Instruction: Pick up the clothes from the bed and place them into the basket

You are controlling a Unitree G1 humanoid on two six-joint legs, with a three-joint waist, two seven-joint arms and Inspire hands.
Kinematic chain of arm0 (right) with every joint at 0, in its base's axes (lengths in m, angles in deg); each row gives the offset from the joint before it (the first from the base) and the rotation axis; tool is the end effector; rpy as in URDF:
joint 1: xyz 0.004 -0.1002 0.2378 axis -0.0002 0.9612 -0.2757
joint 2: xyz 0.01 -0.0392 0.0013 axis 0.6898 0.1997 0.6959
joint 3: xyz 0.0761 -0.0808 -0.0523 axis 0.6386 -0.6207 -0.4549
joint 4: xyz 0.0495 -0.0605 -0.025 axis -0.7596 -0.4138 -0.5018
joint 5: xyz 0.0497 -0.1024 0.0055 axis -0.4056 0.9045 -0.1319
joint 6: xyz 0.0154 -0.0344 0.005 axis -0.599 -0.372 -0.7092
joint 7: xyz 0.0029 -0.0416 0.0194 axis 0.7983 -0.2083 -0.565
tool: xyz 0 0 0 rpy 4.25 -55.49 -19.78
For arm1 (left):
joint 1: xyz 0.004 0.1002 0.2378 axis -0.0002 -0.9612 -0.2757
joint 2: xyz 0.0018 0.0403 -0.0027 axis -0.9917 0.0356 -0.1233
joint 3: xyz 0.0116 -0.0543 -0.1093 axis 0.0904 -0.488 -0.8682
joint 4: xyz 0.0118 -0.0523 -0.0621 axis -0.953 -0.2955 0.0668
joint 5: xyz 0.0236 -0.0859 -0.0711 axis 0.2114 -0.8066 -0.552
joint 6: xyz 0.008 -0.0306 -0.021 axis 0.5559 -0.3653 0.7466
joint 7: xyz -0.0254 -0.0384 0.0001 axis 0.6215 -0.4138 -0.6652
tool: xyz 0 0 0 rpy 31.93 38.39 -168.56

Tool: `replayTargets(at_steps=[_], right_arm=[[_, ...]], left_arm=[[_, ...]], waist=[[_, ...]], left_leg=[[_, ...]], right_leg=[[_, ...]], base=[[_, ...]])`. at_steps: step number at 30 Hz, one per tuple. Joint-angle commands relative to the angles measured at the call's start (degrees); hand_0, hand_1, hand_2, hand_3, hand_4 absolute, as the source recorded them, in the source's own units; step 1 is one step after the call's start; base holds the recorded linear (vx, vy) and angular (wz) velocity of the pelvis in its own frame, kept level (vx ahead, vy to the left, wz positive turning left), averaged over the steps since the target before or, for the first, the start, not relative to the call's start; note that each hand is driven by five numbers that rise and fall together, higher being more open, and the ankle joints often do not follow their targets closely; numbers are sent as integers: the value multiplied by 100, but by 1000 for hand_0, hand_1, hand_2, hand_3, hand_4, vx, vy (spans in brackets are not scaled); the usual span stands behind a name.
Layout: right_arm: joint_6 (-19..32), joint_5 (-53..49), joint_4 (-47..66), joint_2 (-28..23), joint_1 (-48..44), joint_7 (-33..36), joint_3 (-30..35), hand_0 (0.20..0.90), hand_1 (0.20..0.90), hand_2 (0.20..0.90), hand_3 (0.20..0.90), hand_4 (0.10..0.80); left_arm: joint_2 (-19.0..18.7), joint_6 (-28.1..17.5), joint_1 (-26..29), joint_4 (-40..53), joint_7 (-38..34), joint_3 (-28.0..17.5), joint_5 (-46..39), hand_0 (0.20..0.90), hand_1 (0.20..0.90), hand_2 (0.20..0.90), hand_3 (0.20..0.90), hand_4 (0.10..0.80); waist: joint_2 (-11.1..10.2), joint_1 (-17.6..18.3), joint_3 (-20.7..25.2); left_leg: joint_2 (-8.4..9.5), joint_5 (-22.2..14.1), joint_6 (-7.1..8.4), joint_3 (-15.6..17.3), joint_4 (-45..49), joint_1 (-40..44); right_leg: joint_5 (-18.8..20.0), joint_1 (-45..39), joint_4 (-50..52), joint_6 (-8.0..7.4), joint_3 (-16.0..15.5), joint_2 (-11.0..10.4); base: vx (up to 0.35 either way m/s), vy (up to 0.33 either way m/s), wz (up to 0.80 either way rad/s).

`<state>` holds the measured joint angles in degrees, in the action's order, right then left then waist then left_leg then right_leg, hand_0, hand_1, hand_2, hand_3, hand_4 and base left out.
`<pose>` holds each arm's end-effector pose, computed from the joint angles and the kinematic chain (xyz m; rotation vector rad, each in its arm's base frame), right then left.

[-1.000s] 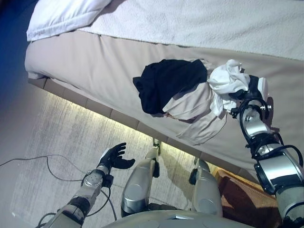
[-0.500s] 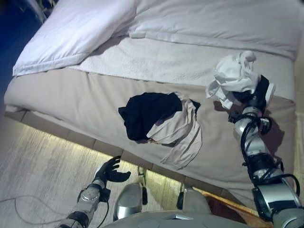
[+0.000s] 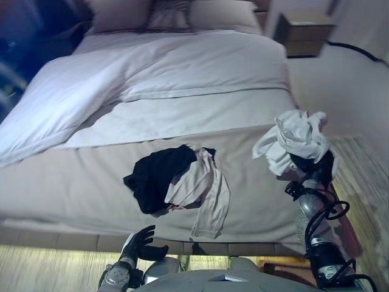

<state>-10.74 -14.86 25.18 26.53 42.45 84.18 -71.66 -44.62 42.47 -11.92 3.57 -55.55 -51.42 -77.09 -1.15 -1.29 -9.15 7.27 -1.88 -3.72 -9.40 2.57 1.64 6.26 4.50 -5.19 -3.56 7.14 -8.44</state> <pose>0.2181 -0.2398 -0.0161 0.1820 0.1006 -0.6765 0.0853 0.2196 -0.1367 0.2243 0.9054 -0.0702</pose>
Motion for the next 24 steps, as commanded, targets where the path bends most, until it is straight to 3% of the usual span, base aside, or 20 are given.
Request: replayTargets(at_steps=[1,3,4,5,6,9,10,11,12,13,14,15,18,20,21,22,24], right_arm=[[786,197,211,-302,-204,330,167,300,300,300,200,100],[862,338,-116,-247,-123,405,229,300,300,300,200,100],[798,427,-426,-219,-123,364,242,300,300,300,200,100],[738,411,-577,-221,-146,333,232,300,300,300,200,100],[687,431,-931,-188,-155,364,184,300,300,300,200,100],[609,431,-1493,-211,-236,279,43,300,300,300,200,100],[594,508,-1679,-217,-318,362,-10,300,300,300,200,100],[597,512,-1719,-215,-344,418,-20,300,300,300,200,100],[638,614,-1958,-211,-510,493,-46,300,300,300,200,100],[625,689,-2052,-186,-625,584,-81,300,300,300,200,100],[620,665,-2158,-126,-705,635,-120,300,300,300,200,100],[600,653,-2179,-111,-718,669,-123,300,300,300,200,100],[467,429,-2432,-122,-751,555,-303,300,300,300,200,100],[334,335,-2651,-175,-829,221,-377,300,300,300,200,100],[292,334,-2752,-174,-866,168,-450,300,300,300,200,100],[307,235,-2849,-175,-945,141,-680,300,300,300,200,100],[94,266,-2699,-170,-902,279,-804,300,300,300,200,100]], left_arm=[[-320,-197,288,-128,161,181,-3,900,900,900,900,800],[-408,-160,315,-171,127,153,7,900,900,900,900,800],[-484,-56,265,-122,21,47,-149,900,900,900,900,800],[-531,6,217,-64,-13,-47,-207,900,900,900,900,800],[-602,-28,132,-57,-20,-210,-237,900,900,900,900,800],[-630,-21,116,-176,-24,-363,-326,900,900,900,900,800],[-621,-28,124,-240,-6,-405,-392,900,900,900,900,800],[-622,-38,129,-259,5,-412,-390,900,900,900,900,800],[-558,-35,114,-306,-82,-481,-518,900,900,900,900,800],[-525,-50,119,-327,-144,-527,-595,900,900,900,900,800],[-475,-59,120,-365,-209,-611,-674,900,900,900,900,800],[-470,-56,122,-374,-215,-626,-673,900,900,900,900,800],[-303,-311,15,-290,-19,-731,-307,900,900,900,900,800],[-258,-306,-8,-317,-66,-622,-303,900,900,900,900,800],[-242,-365,-28,-323,-1,-587,-255,900,900,900,900,800],[-255,-392,-69,-283,68,-575,-256,900,900,900,900,800],[-241,-317,-70,-159,52,-437,-126,900,900,900,900,800]], waist=[[228,21,102],[244,-5,37],[264,-114,-16],[299,-207,-56],[413,-375,-43],[485,-664,147],[460,-809,211],[446,-850,214],[339,-1063,273],[264,-1222,241],[147,-1357,276],[126,-1381,289],[-35,-1385,156],[-33,-1484,28],[22,-1563,11],[58,-1581,-14],[152,-1529,44]], left_leg=[[-467,-26,330,-151,-24,-204],[-442,-124,273,-5,1,-162],[-477,-123,273,229,-50,-64],[-513,-97,268,385,-83,6],[-593,7,221,601,-147,13],[-684,149,118,899,-177,-178],[-707,176,109,1059,-134,-276],[-707,168,108,1103,-118,-283],[-758,155,163,1355,-78,-459],[-824,268,221,1606,27,-608],[-924,340,351,1802,128,-817],[-947,347,374,1834,150,-858],[-1258,408,594,1713,655,-1225],[-1225,474,676,1322,1051,-1513],[-1176,626,690,1140,929,-1640],[-1074,543,657,1021,795,-1465],[-1075,581,623,1023,461,-1211]], right_leg=[[163,-133,536,-500,-457,-251],[352,94,693,-548,-722,-465],[569,218,1067,-600,-1286,-715],[524,210,1278,-589,-1517,-765],[299,101,1878,-456,-1722,-785],[-155,-205,2407,-233,-2193,-699],[-269,-426,2404,-209,-2451,-727],[-303,-480,2410,-211,-2489,-739],[-607,-888,2261,-297,-2760,-738],[-735,-1151,1816,-234,-2987,-653],[-908,-1447,1277,-276,-3093,-480],[-914,-1485,1184,-286,-3093,-447],[-860,-1409,800,-176,-2905,-222],[-862,-1459,722,-100,-2769,-171],[-905,-1479,745,-95,-2689,-125],[-923,-1389,808,-107,-2595,-116],[-959,-1272,973,-107,-2670,-142]], base=[[-63,144,-54],[-85,116,-55],[-146,131,-87],[-308,169,-137],[-312,142,-148],[-219,40,-119],[-113,-45,-80],[-89,-114,-90],[-130,-189,-88],[-207,-312,-105],[-181,-252,-118],[-115,-306,-139],[-59,-238,-100],[6,-76,-87],[37,2,-33],[48,84,-13],[52,102,-42]])
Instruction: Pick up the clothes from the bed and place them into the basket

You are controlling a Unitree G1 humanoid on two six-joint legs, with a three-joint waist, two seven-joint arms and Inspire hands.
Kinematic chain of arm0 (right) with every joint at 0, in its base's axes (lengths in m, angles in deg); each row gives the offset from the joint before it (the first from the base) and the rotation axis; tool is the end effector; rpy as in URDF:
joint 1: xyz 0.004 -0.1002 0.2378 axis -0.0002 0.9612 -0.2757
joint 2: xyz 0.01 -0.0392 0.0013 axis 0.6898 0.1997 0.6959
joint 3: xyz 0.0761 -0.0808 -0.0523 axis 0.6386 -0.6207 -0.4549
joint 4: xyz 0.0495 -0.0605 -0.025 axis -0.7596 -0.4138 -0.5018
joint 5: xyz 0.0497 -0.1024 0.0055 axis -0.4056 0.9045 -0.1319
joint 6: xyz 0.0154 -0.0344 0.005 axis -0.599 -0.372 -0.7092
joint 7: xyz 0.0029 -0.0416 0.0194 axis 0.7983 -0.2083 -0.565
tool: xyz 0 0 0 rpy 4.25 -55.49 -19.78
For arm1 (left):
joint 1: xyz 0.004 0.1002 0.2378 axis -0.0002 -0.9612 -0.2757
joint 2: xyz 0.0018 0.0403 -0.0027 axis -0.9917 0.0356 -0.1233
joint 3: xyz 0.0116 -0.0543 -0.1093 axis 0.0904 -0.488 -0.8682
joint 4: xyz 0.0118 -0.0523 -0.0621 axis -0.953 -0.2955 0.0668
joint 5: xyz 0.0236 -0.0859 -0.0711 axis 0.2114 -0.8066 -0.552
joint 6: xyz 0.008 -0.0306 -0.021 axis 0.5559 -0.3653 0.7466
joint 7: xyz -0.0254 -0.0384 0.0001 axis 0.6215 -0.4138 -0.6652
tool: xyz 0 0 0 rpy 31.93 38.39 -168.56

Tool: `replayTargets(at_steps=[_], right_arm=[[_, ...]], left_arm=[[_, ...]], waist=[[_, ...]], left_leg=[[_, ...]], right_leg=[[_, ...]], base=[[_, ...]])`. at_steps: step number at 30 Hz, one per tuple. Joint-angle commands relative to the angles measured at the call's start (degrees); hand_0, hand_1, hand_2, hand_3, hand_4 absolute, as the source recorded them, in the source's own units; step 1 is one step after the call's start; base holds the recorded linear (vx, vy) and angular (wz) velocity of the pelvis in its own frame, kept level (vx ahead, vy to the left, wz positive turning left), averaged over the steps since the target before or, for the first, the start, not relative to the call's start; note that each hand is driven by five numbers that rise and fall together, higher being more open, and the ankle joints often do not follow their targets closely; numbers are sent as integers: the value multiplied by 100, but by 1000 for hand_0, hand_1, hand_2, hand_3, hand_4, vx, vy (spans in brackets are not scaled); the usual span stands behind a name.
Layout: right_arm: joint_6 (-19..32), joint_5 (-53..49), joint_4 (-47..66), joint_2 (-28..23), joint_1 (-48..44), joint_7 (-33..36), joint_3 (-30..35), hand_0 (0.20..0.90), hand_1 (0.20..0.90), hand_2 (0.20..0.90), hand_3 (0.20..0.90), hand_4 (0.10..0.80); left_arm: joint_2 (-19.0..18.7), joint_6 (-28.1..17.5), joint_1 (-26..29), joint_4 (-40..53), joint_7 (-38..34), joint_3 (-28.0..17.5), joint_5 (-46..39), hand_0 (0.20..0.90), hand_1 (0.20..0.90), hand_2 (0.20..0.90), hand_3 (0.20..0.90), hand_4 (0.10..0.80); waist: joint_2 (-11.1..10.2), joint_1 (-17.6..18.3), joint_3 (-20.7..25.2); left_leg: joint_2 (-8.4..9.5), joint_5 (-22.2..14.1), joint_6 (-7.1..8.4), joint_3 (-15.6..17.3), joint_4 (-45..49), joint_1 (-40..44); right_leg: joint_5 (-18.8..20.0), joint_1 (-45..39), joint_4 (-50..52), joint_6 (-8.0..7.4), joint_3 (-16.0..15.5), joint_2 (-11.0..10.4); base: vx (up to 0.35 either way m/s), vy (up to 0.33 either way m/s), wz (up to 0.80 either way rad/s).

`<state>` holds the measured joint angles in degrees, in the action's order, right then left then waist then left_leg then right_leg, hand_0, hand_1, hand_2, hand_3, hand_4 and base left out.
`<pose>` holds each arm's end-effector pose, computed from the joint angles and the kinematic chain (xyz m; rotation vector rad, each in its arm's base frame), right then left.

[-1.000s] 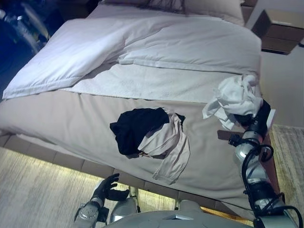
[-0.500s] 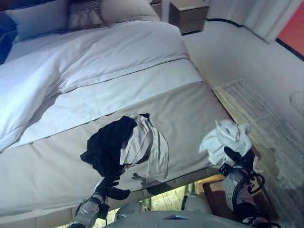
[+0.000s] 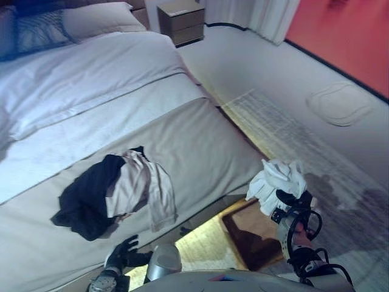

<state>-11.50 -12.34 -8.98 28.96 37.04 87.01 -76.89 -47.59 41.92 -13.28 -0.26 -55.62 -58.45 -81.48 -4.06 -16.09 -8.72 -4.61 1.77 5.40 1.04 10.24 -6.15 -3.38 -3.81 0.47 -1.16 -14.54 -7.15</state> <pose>0.1834 -0.2356 -0.0975 -0.0294 0.5986 -0.7891 0.0672 0.2564 -0.1336 0.1751 0.9551 0.1390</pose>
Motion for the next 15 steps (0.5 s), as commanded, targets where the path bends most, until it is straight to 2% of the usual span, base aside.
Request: replayTargets(at_steps=[1,4,9,15], right_arm=[[167,16,722,-414,-357,-2,-280,300,300,300,200,100],[191,126,351,-417,-278,-44,-71,300,300,300,200,100],[-62,-203,-102,-449,-242,-170,161,300,300,300,200,100],[-439,-215,-544,-946,-643,-698,219,300,300,300,200,100]], left_arm=[[57,-261,65,226,56,268,313,900,900,900,900,800],[-12,-273,137,294,42,337,144,900,900,900,900,800],[-87,-294,70,146,95,267,496,900,900,900,900,800],[-62,-496,2,129,179,498,369,900,900,900,900,800]], waist=[[444,-49,0],[549,-90,-27],[603,-269,64],[914,-408,-260]], left_leg=[[114,222,-289,-22,-314,-425],[214,274,-265,-73,-304,-432],[354,313,-203,-259,-378,-437],[505,399,-73,-452,-56,-1049]], right_leg=[[2,-441,410,-347,-503,-272],[30,-622,388,-397,-655,-436],[56,-787,208,-392,-875,-464],[-62,-435,432,-289,-992,-577]], base=[[59,74,-55],[85,101,-21],[129,28,10],[-59,56,11]])
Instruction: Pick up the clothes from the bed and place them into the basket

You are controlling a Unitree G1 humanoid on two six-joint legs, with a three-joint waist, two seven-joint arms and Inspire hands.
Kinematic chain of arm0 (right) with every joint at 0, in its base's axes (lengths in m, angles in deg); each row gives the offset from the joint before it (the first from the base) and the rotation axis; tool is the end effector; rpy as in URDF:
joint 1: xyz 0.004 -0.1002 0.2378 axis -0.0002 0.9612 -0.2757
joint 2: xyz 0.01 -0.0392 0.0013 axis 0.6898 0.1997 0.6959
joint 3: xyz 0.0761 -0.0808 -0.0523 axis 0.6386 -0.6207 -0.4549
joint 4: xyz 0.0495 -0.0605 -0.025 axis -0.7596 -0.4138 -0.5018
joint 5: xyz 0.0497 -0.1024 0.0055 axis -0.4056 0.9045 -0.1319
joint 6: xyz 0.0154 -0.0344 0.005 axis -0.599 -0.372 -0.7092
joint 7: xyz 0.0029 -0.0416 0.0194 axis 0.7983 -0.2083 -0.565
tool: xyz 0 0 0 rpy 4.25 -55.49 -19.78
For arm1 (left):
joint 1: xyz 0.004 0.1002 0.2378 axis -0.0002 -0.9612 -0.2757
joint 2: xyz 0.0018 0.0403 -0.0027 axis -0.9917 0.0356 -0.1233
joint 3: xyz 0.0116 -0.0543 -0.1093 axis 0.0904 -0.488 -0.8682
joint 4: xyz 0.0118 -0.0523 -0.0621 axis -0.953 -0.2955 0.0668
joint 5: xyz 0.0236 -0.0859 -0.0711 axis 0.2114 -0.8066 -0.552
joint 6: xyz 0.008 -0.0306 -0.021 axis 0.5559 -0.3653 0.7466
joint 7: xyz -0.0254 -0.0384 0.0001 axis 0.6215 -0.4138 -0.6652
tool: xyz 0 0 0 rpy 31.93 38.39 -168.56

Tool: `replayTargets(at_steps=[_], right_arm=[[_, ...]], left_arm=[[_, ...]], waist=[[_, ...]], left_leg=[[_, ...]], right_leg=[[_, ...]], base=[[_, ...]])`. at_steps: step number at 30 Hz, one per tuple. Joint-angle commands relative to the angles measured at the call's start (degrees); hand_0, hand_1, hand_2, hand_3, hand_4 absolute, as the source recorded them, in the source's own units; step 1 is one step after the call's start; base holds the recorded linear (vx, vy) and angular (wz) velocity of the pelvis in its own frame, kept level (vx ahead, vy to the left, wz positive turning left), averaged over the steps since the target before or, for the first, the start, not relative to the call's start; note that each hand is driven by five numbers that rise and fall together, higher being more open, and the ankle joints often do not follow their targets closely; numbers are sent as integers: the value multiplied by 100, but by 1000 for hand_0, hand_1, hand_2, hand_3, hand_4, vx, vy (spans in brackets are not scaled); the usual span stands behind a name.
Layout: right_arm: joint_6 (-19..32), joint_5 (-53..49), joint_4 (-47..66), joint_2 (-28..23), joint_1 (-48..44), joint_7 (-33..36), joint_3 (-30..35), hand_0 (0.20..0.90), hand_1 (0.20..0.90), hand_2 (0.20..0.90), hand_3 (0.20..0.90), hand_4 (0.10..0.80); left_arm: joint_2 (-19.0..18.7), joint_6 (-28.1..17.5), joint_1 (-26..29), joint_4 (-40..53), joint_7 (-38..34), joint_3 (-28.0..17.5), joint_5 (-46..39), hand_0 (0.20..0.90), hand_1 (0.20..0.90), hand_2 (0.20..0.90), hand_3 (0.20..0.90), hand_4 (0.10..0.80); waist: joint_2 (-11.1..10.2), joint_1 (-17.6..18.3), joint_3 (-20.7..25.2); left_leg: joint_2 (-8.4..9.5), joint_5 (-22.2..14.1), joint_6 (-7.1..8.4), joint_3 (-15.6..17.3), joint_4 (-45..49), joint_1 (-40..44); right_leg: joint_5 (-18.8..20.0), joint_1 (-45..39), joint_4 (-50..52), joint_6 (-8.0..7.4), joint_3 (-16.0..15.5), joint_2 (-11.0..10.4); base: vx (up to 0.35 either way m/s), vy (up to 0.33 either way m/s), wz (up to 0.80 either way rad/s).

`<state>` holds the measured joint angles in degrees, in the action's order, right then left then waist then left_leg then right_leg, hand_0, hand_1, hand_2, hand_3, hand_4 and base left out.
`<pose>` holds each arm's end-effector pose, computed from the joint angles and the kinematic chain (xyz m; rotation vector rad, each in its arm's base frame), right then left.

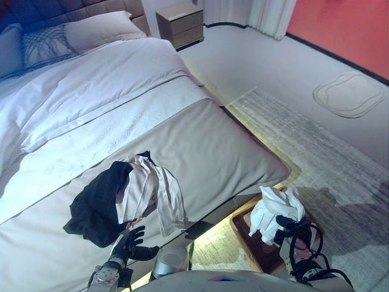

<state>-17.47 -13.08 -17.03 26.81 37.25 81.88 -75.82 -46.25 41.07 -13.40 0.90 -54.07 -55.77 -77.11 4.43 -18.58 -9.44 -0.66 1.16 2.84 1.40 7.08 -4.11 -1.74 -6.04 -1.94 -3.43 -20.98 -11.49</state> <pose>0.1568 -0.2563 -0.1123 -0.0618 0.8166 -0.7800 0.0697 0.2412 -0.1363 0.2142 0.9428 0.0015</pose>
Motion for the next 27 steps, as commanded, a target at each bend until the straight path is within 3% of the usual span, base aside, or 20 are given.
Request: replayTargets(at_steps=[1,5,8,15,17,20,27], right_arm=[[102,-106,186,-827,-803,-207,109,300,300,300,200,100],[17,-215,-83,-1153,-1530,-167,-35,300,300,300,200,100],[81,-297,-160,-1369,-1854,70,-47,300,300,300,200,100],[-40,-422,-274,-1966,-2683,137,18,300,300,300,200,100],[-139,-480,-300,-2044,-2825,396,-2,300,300,300,200,100],[-259,-426,-403,-2164,-3102,1365,89,300,300,300,200,100],[-242,-650,-795,-2424,-3142,1928,350,300,300,300,200,100]], left_arm=[[-204,-493,8,25,58,251,-131,900,900,900,900,800],[-347,-735,234,93,310,319,-482,900,900,900,900,800],[-356,-804,291,205,360,359,-709,900,900,900,900,800],[-350,-1002,215,672,133,450,-1083,900,900,900,900,800],[-389,-1029,226,714,105,444,-1088,900,900,900,900,800],[-410,-1034,302,758,77,530,-1244,900,900,900,900,800],[-272,-1039,427,1025,13,841,-1576,900,900,900,900,800]], waist=[[131,-178,-294],[376,-221,-813],[510,-145,-1127],[805,5,-1724],[825,9,-1802],[932,68,-1904],[1142,211,-2015]], left_leg=[[114,516,202,-503,258,-1358],[177,630,205,-562,404,-1879],[249,462,215,-589,686,-2149],[368,272,-104,-371,1153,-2782],[378,255,-141,-338,1239,-2921],[412,213,-202,-310,1362,-3090],[421,320,-187,-231,1204,-3195]], right_leg=[[-248,-116,738,-45,-371,-155],[-384,531,1140,28,-424,-220],[-587,1127,1624,52,-328,-325],[-619,2631,2720,23,-50,-590],[-637,2815,2867,12,-10,-617],[-676,3194,3137,-36,102,-689],[-564,3556,3091,-167,248,-821]], base=[[-172,46,4],[-229,-21,8],[-125,-14,9],[-146,40,1],[-102,-21,2],[-80,34,-2],[-60,58,-8]])
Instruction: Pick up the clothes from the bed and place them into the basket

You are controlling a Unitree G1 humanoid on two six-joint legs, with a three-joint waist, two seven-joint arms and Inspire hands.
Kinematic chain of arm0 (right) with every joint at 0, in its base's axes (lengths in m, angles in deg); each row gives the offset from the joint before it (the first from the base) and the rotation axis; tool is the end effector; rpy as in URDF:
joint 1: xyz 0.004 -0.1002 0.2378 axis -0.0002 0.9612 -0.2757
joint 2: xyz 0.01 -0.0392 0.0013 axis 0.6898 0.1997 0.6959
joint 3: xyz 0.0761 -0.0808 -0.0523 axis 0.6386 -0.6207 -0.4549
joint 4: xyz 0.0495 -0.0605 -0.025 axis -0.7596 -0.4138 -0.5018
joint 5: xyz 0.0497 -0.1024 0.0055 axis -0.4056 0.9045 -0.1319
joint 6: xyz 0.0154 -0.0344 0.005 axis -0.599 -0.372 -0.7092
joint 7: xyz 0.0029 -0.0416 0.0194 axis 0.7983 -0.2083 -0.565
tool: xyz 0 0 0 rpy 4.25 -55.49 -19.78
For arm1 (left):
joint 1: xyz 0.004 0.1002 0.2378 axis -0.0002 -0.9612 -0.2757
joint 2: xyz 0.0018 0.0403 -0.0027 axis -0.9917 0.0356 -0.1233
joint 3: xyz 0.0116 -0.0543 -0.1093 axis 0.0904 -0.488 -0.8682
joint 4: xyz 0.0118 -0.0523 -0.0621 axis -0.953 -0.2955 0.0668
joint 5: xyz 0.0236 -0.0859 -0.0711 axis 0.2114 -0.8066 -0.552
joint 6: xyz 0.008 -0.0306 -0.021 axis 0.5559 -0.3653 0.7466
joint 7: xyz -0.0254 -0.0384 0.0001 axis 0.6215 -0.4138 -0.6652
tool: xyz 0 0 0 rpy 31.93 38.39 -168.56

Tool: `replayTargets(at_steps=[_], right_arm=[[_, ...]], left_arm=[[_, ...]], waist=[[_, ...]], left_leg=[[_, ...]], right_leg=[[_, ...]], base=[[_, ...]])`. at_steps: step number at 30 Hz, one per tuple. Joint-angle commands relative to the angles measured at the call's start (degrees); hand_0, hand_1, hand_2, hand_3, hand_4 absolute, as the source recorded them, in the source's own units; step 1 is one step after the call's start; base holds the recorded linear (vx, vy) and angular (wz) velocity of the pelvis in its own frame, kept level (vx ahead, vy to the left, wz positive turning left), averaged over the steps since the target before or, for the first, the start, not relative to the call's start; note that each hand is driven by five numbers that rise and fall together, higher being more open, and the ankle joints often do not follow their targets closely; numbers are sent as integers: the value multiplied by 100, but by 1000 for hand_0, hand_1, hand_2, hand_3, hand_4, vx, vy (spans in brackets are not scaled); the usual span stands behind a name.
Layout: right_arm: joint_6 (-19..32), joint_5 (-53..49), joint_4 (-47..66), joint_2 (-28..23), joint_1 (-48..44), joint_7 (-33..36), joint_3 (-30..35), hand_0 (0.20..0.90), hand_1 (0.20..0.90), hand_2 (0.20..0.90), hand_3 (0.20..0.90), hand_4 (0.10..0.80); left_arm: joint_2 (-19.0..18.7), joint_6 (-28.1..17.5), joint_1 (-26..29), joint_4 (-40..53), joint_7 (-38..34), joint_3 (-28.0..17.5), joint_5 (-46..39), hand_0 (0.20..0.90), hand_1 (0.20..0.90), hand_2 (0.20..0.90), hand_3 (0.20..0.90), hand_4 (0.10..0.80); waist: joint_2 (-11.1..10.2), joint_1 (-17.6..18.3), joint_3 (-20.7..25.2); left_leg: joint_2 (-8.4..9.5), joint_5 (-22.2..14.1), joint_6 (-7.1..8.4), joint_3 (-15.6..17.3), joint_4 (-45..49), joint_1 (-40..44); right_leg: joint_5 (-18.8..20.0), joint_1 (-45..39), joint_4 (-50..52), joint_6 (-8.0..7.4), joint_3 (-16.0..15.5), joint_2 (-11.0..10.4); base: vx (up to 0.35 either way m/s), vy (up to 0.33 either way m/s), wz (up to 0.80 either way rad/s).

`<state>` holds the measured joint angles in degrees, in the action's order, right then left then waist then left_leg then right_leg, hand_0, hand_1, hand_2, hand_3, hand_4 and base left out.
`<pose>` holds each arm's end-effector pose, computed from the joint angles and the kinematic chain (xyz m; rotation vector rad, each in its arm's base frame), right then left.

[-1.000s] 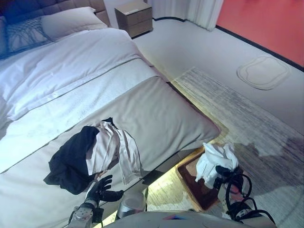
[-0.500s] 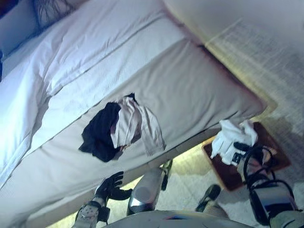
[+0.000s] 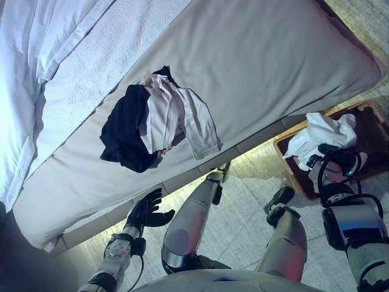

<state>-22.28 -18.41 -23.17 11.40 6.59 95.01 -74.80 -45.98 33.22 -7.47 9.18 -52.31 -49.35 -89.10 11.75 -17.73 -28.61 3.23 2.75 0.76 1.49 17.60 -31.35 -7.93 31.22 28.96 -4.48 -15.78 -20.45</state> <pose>0.3047 -0.3230 0.0358 -0.0350 0.3893 -1.1159 0.1344 0.2160 -0.1139 0.0657 0.5801 -0.0695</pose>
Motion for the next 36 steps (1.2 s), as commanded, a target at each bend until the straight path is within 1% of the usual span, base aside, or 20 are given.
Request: replayTargets(at_steps=[1,4,9,10,11,12,14,18,20,23,27,28,32,34,36], right_arm=[[253,-180,-246,-965,-129,681,286,300,300,300,200,100],[289,-460,-458,-1262,-259,616,430,300,300,300,200,100],[197,-541,-545,-1509,-376,463,445,300,300,300,200,100],[167,-558,-554,-1549,-397,380,438,345,345,345,252,152],[213,-592,-566,-1613,-437,228,428,853,853,853,845,745],[275,-534,-573,-1651,-459,169,424,900,900,900,900,800],[354,-422,-511,-1677,-478,137,430,900,900,900,900,800],[338,-369,-486,-1662,-543,-63,395,900,900,900,900,800],[261,-402,-476,-1627,-534,-284,369,900,900,900,900,800],[295,-385,-513,-1567,-405,-518,389,900,900,900,900,800],[438,-175,-502,-1368,-196,-774,394,900,900,900,900,800],[476,-188,-478,-1312,-153,-965,381,900,900,900,900,800],[798,-160,-299,-803,268,-1380,297,900,900,900,900,800],[1251,-27,-110,-381,642,-1758,166,900,900,900,900,800],[1530,5,64,-129,800,-2224,71,900,900,900,900,800]], left_arm=[[-303,-275,-132,234,-172,253,-427,900,900,900,900,800],[-338,-242,-61,425,-249,383,-520,900,900,900,900,800],[-408,-149,-31,599,-329,417,-658,900,900,900,900,800],[-418,-157,-17,624,-321,410,-716,900,900,900,900,800],[-446,-150,0,690,-316,409,-763,900,900,900,900,800],[-457,-141,9,731,-323,411,-776,900,900,900,900,800],[-482,-117,9,773,-346,405,-796,900,900,900,900,800],[-494,-92,34,718,-235,339,-764,900,900,900,900,800],[-501,-104,60,696,-129,305,-796,900,900,900,900,800],[-520,-123,71,712,-52,293,-827,900,900,900,900,800],[-534,-101,57,711,-1,240,-772,900,900,900,900,800],[-543,-85,51,721,-2,226,-733,900,900,900,900,800],[-543,11,39,656,16,58,-652,900,900,900,900,800],[-559,108,28,595,37,-32,-556,900,900,900,900,800],[-548,142,0,527,28,-79,-528,900,900,900,900,800]], waist=[[432,138,-114],[461,171,-116],[500,184,-118],[505,188,-118],[523,191,-118],[535,195,-118],[552,210,-118],[554,215,-118],[533,226,-118],[514,230,-117],[474,219,-116],[455,213,-115],[299,161,8],[163,59,206],[85,9,330]], left_leg=[[18,180,28,-227,131,-509],[-7,213,55,-209,73,-630],[-43,252,99,-196,2,-686],[-50,262,105,-190,-24,-692],[-57,277,115,-186,-66,-693],[-59,286,124,-186,-95,-689],[-53,292,145,-188,-137,-660],[-51,293,176,-197,-202,-589],[-50,304,193,-202,-258,-527],[-60,320,210,-218,-342,-423],[-89,323,249,-265,-425,-257],[-107,323,260,-280,-444,-210],[-206,342,316,-348,-599,109],[-312,390,358,-435,-793,359],[-369,422,395,-488,-907,502]], right_leg=[[80,-98,-8,-84,-263,54],[139,116,-32,-134,-223,38],[187,228,-87,-178,-195,-5],[202,245,-109,-190,-196,-15],[224,272,-138,-204,-194,-27],[237,282,-161,-211,-193,-31],[252,296,-181,-224,-171,-30],[271,268,-230,-243,-172,-43],[286,217,-278,-244,-179,-32],[305,118,-331,-240,-222,-22],[320,-84,-413,-216,-316,14],[321,-147,-434,-209,-342,24],[250,-533,-498,-140,-475,138],[169,-846,-533,-76,-651,212],[129,-1031,-562,-49,-755,255]], base=[[-114,-19,-4],[-85,-32,-2],[-33,-19,-6],[-27,-7,-4],[-34,-8,0],[-30,-1,0],[-3,-5,-2],[-4,-9,-2],[0,0,0],[0,0,0],[-3,-35,5],[0,-40,10],[42,-45,9],[92,-89,15],[102,-62,18]])
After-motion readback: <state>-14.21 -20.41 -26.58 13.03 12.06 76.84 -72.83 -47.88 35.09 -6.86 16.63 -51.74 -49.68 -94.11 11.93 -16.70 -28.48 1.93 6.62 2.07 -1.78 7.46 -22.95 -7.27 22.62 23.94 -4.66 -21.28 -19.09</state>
